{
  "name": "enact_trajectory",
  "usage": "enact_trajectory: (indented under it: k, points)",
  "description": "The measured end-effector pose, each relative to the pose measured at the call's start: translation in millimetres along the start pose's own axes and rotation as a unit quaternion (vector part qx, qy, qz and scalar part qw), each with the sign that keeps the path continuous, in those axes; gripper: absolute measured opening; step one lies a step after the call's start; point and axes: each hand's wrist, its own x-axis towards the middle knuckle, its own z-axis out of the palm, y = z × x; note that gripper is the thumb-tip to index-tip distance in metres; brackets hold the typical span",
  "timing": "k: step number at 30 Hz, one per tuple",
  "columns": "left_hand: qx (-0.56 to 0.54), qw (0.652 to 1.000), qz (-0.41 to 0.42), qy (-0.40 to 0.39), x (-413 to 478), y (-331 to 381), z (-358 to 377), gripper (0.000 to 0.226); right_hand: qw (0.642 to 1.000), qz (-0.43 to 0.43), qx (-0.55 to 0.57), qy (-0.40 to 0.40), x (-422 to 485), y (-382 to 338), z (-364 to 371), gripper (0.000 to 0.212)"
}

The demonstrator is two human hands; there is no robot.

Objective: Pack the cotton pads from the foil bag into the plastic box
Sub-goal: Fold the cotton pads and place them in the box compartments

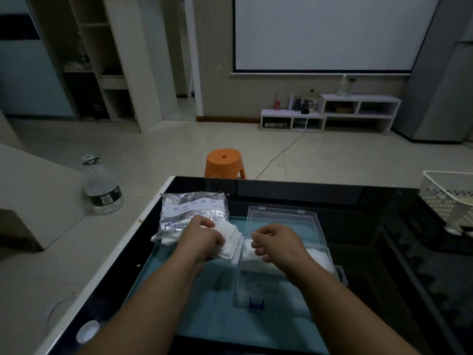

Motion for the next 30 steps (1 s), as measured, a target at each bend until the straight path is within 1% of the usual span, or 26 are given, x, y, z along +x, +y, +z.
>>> enact_trajectory:
  k: [2, 4, 5, 7, 10, 13, 16, 19, 21, 23, 28, 30]
  points:
    - [-0.033, 0.999, -0.021, -0.020, -1.7, -1.3, 0.1, 0.037, 0.996, 0.030, 0.073, -0.031, -2.5, -1.1, 4.5, 0.021]
    - [-0.054, 0.997, -0.031, -0.037, -2.7, -3.2, 3.1, 0.033, 0.994, 0.051, 0.084, -0.049, -2.6, -1.6, 7.5, 0.031]
    - [-0.068, 0.996, -0.035, -0.044, -3.6, -3.7, 5.5, 0.028, 0.994, 0.057, 0.079, -0.052, -2.8, -2.3, 8.6, 0.031]
    - [-0.096, 0.993, -0.044, -0.055, -4.7, -4.3, 10.9, 0.015, 0.995, 0.057, 0.074, -0.043, -2.2, -3.8, 9.3, 0.024]
    - [-0.118, 0.988, -0.057, -0.076, -4.9, -4.2, 16.2, 0.011, 0.997, 0.047, 0.067, -0.017, -0.2, -5.3, 8.9, 0.013]
    - [-0.144, 0.980, -0.079, -0.109, -6.5, -3.8, 18.4, 0.007, 0.997, 0.048, 0.060, -0.011, 1.2, -5.2, 9.1, 0.020]
    - [-0.143, 0.977, -0.081, -0.135, -8.0, -4.5, 19.6, 0.007, 0.998, 0.041, 0.051, -0.007, 2.1, -3.8, 9.3, 0.024]
    - [-0.097, 0.988, -0.042, -0.113, -6.3, -3.5, 14.9, 0.010, 0.999, 0.035, 0.028, 0.008, 5.6, -1.2, 6.9, 0.025]
    - [-0.048, 0.995, 0.004, -0.082, -2.5, -1.7, 7.9, 0.015, 0.999, 0.038, 0.030, 0.012, 7.9, -0.1, 5.5, 0.027]
    - [-0.014, 0.998, 0.032, -0.056, 0.9, -0.1, 1.3, 0.018, 0.998, 0.037, 0.041, 0.014, 8.1, 0.5, 4.1, 0.026]
    - [-0.011, 0.999, 0.041, -0.031, 6.1, 0.3, -6.1, 0.018, 0.998, 0.022, 0.048, 0.018, 6.9, 2.3, 2.3, 0.020]
    - [-0.011, 0.998, 0.047, -0.036, 5.8, -0.3, -4.4, 0.016, 0.998, 0.020, 0.055, 0.017, 6.7, 2.7, 1.6, 0.019]
